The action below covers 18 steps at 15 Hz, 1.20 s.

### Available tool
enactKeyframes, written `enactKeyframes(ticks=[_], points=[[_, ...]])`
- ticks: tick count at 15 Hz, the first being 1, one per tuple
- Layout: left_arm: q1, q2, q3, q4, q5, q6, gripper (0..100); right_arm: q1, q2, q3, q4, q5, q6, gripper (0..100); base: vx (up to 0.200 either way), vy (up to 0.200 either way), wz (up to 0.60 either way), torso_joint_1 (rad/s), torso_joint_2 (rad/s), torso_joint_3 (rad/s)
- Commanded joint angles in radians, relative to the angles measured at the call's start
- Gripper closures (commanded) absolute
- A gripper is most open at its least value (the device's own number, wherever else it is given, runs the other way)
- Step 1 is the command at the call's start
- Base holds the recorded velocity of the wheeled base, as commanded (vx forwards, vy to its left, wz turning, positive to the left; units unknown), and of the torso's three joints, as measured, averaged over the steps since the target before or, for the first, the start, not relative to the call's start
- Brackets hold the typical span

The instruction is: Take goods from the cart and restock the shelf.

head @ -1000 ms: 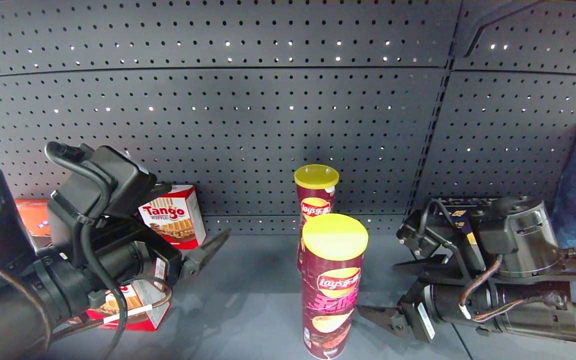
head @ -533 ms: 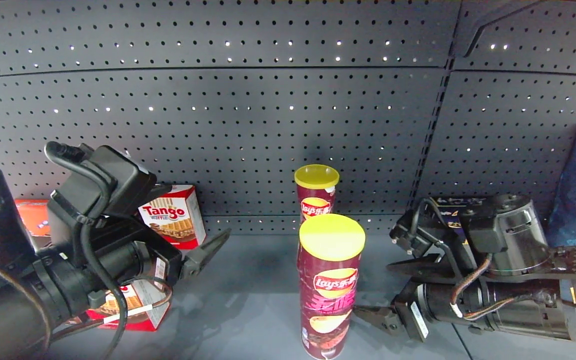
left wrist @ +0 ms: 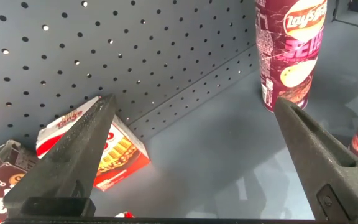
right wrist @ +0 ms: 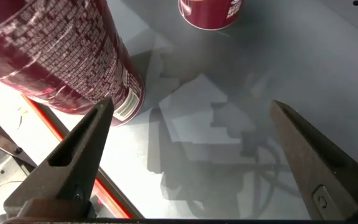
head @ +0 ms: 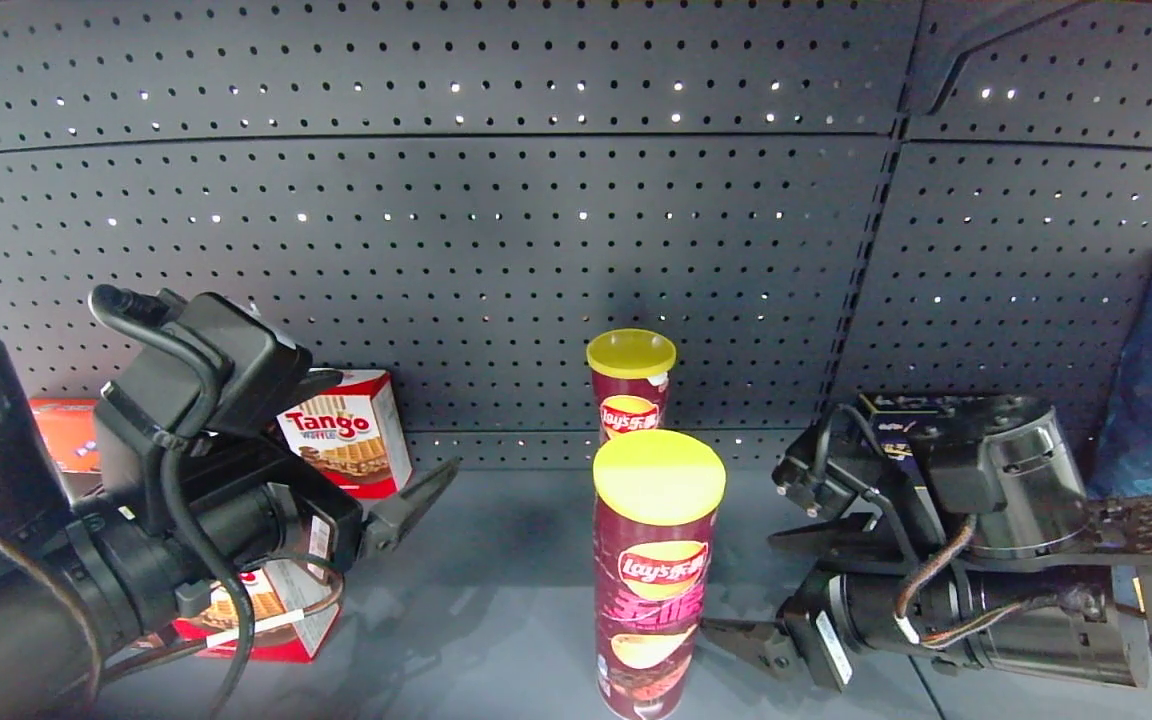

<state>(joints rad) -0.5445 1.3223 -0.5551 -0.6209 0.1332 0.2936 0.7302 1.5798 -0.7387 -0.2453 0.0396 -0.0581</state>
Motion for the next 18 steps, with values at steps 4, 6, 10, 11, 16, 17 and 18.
enactKeyframes(ticks=[4, 6, 10, 11, 16, 17, 18], points=[[0.000, 0.001, -0.002, 0.000, 0.000, 0.001, 0, 0.005, -0.035, 0.024, 0.000, -0.001, 0.000, 0, 0.000, 0.000, 0.00, 0.000, 0.00, 0.000], [-0.002, 0.003, -0.002, 0.000, 0.000, 0.001, 0, 0.021, -0.032, 0.018, 0.000, -0.001, 0.000, 0, 0.000, 0.000, 0.00, 0.000, 0.00, 0.000], [0.000, 0.003, 0.000, 0.000, 0.000, 0.001, 0, 0.020, -0.024, 0.012, 0.000, -0.001, 0.000, 0, 0.000, 0.000, 0.00, 0.000, 0.00, 0.000], [0.000, 0.003, 0.000, 0.000, 0.000, -0.001, 0, 0.018, -0.021, 0.010, 0.000, -0.001, 0.000, 0, 0.000, 0.000, 0.00, 0.000, 0.00, 0.000], [-0.002, 0.005, 0.000, 0.000, 0.000, 0.001, 0, 0.015, -0.011, 0.001, 0.000, -0.001, 0.000, 0, 0.000, 0.000, 0.00, 0.000, 0.00, 0.000], [-0.002, 0.005, 0.000, 0.000, 0.000, 0.001, 0, 0.015, -0.011, -0.001, 0.000, 0.000, 0.000, 0, 0.000, 0.000, 0.00, 0.000, 0.00, 0.000], [-0.002, 0.005, 0.000, 0.000, 0.000, 0.001, 0, 0.014, -0.009, -0.001, 0.000, 0.000, 0.000, 0, 0.000, 0.000, 0.00, 0.000, 0.00, 0.000]])
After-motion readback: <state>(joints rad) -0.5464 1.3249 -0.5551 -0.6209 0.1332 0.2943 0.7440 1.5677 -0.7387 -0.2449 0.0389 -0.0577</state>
